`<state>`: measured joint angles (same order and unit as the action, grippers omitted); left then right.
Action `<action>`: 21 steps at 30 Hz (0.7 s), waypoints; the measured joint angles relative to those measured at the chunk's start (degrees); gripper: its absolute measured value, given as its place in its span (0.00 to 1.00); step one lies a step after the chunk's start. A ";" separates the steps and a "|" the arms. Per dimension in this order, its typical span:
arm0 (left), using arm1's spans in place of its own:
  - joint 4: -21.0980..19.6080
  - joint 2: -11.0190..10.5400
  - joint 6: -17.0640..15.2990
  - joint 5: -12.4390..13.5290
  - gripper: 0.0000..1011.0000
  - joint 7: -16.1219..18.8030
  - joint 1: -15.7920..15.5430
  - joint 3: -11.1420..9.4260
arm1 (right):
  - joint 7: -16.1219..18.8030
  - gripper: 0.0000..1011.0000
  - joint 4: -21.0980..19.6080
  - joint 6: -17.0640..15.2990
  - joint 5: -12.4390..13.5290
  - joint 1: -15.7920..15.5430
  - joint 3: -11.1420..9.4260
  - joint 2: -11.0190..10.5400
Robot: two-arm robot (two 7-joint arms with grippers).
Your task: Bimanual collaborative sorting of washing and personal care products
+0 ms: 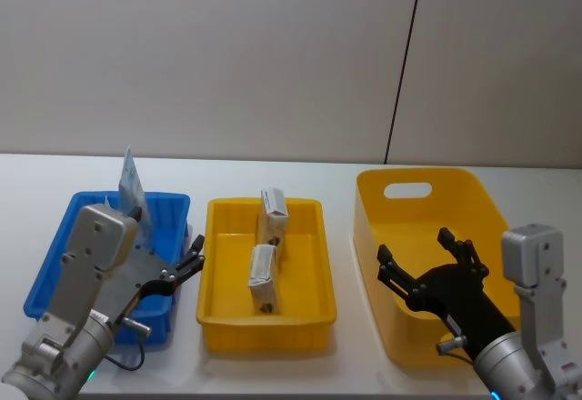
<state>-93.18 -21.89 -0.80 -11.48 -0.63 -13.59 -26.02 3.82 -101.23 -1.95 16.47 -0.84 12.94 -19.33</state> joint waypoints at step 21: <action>0.00 0.00 0.00 0.00 0.99 0.00 0.00 0.00 | 1.47 0.99 2.52 -1.13 0.00 2.88 0.38 0.30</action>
<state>-93.18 -21.89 -0.80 -11.48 -0.62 -13.59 -26.03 5.30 -98.71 -3.08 16.46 2.05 13.32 -19.03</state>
